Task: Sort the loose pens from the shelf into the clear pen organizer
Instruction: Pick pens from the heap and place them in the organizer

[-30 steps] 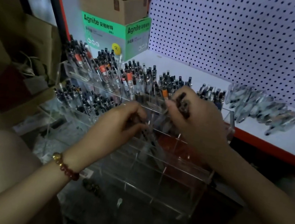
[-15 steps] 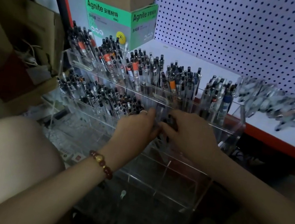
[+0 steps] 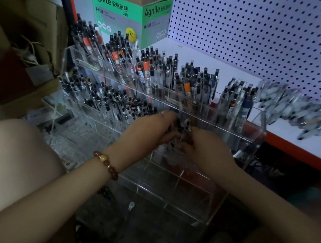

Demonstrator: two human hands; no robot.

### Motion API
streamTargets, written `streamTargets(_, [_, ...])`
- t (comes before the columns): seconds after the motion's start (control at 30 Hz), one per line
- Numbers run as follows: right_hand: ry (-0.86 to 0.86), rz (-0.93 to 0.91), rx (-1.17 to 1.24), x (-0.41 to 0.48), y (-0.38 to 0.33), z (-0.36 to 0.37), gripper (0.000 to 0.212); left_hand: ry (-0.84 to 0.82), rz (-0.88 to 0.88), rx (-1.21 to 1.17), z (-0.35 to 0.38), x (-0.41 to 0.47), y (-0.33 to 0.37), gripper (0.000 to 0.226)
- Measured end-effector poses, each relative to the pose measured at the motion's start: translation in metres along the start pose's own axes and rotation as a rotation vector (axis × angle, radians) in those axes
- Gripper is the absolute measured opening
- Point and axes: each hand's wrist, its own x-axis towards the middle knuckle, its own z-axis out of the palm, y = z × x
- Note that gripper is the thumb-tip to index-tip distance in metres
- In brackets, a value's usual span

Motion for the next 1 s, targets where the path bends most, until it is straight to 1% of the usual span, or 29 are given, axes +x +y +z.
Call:
streamTargets(0.07, [0.046, 0.003, 0.045, 0.001, -0.002, -0.001, 0.022, 0.035, 0.007, -0.089, -0.007, 0.0, 0.0, 0.035])
streamTargets(0.13, [0.069, -0.01, 0.008, 0.001, -0.006, 0.0, 0.023, 0.039, -0.025, -0.147, -0.009, 0.0, -0.001, 0.039])
streamTargets(0.23, [0.029, -0.025, -0.06, 0.002, -0.008, 0.004, 0.022, 0.016, -0.06, -0.13, -0.004, -0.002, -0.002, 0.044])
streamTargets(0.33, [0.017, -0.032, -0.039, 0.003, -0.008, 0.007, 0.02, 0.04, -0.1, -0.148, 0.0, -0.005, -0.003, 0.045])
streamTargets(0.4, [0.023, -0.043, -0.021, 0.002, -0.008, 0.009, 0.021, 0.068, -0.144, -0.184, -0.001, -0.006, -0.004, 0.047])
streamTargets(0.47, [0.065, -0.065, -0.047, 0.001, -0.01, 0.012, 0.022, 0.108, -0.166, -0.212, -0.006, -0.008, -0.008, 0.05])
streamTargets(0.53, [0.102, -0.084, -0.055, 0.001, -0.01, 0.014, 0.026, 0.139, -0.146, -0.198, -0.012, -0.01, -0.01, 0.048])
streamTargets(0.63, [0.124, -0.072, 0.007, 0.003, -0.011, 0.014, 0.029, 0.144, -0.13, -0.17, -0.014, -0.011, -0.008, 0.043])
streamTargets(0.77, [0.107, -0.04, 0.129, 0.005, -0.011, 0.014, 0.027, 0.132, -0.181, -0.302, -0.006, -0.009, -0.005, 0.035])
streamTargets(0.9, [0.156, -0.078, 0.065, 0.005, -0.009, 0.014, 0.024, 0.136, -0.23, -0.379, -0.002, -0.009, 0.0, 0.023])
streamTargets(1.0, [0.193, -0.078, 0.054, 0.006, -0.008, 0.013, 0.022, 0.118, -0.267, -0.401, -0.002, -0.008, 0.002, 0.018])
